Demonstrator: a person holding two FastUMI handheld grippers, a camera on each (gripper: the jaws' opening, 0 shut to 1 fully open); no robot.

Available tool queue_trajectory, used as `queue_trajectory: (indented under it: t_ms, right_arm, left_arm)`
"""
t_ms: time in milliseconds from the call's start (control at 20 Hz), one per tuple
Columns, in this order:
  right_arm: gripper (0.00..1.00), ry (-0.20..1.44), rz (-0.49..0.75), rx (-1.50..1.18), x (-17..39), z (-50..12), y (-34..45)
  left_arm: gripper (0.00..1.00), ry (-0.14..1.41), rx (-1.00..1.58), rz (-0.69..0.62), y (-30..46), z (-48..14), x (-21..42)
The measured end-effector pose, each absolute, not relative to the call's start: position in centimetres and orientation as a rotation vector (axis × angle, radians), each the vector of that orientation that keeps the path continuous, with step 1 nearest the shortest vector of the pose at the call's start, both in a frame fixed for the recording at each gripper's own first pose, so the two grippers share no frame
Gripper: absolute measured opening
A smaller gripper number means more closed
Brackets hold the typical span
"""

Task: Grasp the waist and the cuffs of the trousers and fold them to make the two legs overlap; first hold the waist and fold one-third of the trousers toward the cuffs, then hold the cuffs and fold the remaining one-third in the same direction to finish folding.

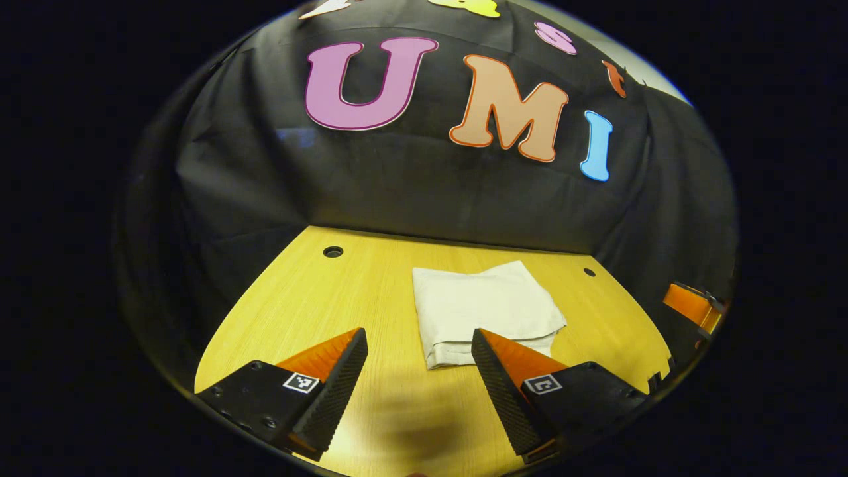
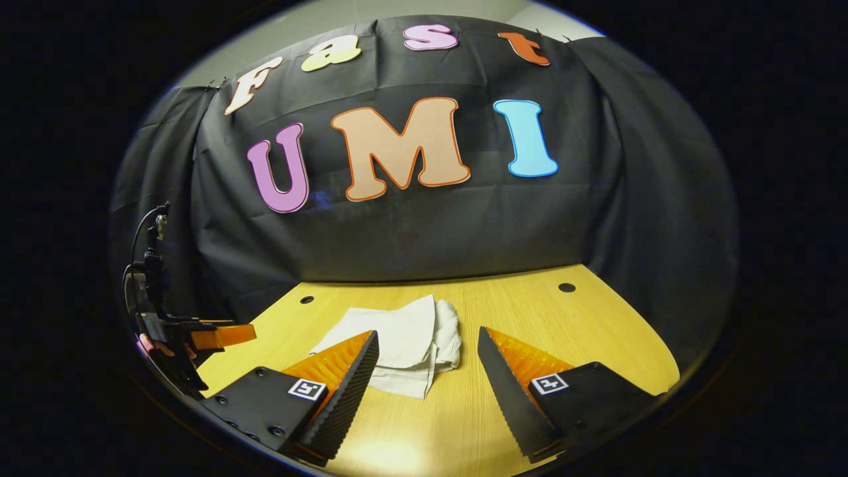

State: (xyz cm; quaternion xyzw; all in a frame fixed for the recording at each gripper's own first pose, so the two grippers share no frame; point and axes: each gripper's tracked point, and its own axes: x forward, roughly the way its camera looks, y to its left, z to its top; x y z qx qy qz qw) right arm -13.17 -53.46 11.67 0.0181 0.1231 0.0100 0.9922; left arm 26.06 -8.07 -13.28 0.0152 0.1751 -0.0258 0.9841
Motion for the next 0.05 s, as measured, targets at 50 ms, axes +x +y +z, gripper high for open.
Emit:
queue_trajectory:
  t_ms: [50]
  right_arm:
    - [0.96,0.247,0.019,0.032,-13.21,11.69,-53.31]
  left_arm:
    - [0.96,0.352,0.028,-0.051,-7.73,-13.14,25.99]
